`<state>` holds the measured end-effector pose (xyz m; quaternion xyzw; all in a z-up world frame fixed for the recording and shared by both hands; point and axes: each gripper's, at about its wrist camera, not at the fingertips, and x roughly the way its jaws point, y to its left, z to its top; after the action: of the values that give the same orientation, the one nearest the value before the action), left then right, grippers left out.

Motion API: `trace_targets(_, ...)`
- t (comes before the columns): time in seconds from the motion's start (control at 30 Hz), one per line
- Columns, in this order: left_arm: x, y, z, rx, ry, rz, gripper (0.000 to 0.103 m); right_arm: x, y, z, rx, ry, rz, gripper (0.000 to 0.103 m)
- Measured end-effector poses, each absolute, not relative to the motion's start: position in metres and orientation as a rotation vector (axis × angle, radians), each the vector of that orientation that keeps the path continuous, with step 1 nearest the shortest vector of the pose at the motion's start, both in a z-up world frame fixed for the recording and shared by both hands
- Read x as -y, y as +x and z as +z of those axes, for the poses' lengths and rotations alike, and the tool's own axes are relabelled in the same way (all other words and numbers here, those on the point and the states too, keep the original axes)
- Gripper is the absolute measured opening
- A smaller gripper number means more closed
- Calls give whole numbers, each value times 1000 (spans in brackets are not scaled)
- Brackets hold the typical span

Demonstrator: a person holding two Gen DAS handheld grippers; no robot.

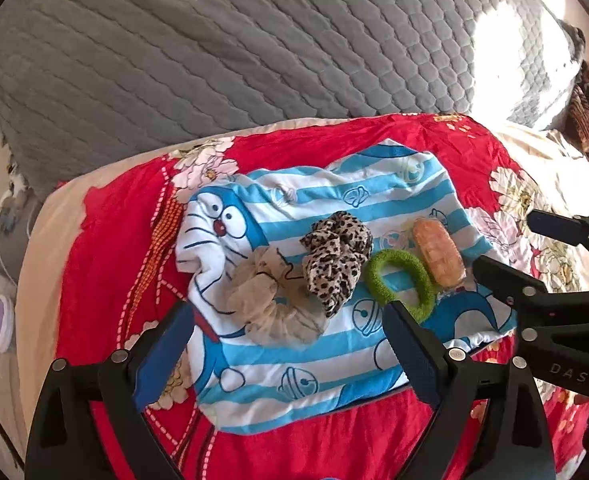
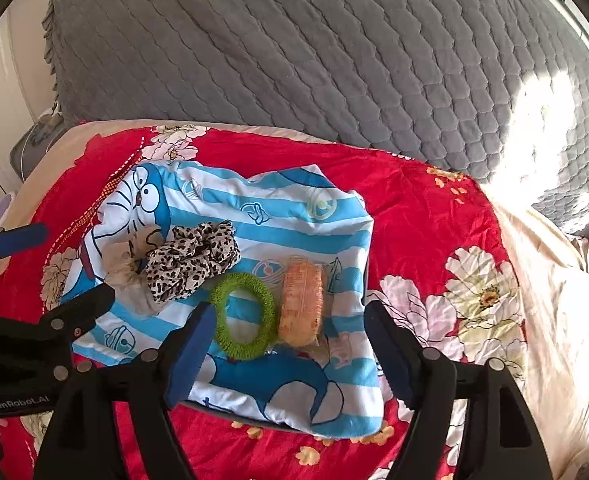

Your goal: Organize objects

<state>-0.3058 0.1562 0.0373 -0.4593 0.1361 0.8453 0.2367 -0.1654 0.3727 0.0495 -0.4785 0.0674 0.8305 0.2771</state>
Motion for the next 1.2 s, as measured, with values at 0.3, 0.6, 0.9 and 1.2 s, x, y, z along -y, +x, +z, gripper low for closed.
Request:
trace_targets(0.3, -140, -295, 46, -316, -1275, 2377, 95, -356, -153, 61, -183, -1262, 2265, 84)
trace_targets(0.6, -127, -275, 54, -293, -1231, 2414, 95, -342, -132, 73, -216, -1213, 2294, 93)
trace_targets(0.9, -112, -255, 52, -270, -1233, 2438, 95, -335, -113, 80, -256, -1188, 2313, 95)
trace_targets(1.2, -99, -235, 59, -280, -1194, 2484, 95, -320, -95, 87, -289, -1147, 2344, 99)
